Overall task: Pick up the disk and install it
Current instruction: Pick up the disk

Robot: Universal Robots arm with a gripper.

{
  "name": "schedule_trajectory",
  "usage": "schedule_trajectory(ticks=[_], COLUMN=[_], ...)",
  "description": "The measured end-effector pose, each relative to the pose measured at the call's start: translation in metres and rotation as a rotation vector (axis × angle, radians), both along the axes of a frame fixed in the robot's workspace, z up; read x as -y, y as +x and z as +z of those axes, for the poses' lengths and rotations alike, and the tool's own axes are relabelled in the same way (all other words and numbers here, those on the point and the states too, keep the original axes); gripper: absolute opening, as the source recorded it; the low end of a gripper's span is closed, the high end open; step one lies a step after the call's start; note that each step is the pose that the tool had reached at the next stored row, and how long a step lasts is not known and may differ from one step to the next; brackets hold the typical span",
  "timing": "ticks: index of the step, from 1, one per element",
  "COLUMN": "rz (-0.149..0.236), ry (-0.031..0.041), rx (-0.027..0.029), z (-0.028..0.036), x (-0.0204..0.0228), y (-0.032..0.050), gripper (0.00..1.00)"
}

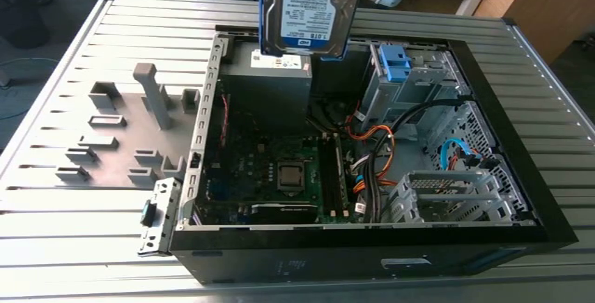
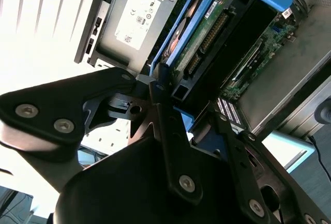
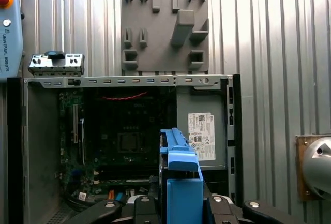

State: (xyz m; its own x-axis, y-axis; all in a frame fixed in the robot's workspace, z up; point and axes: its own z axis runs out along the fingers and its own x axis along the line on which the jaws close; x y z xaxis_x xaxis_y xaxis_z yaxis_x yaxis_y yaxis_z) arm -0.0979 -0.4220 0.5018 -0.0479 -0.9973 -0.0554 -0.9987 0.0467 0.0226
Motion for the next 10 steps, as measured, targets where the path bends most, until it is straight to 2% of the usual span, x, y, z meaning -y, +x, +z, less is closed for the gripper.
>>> schedule_trajectory(ticks=[10], rz=[0.0], ry=[0.0], rx=[0.0], z=[0.0], x=[0.005], y=[0.0], gripper=[0.36])
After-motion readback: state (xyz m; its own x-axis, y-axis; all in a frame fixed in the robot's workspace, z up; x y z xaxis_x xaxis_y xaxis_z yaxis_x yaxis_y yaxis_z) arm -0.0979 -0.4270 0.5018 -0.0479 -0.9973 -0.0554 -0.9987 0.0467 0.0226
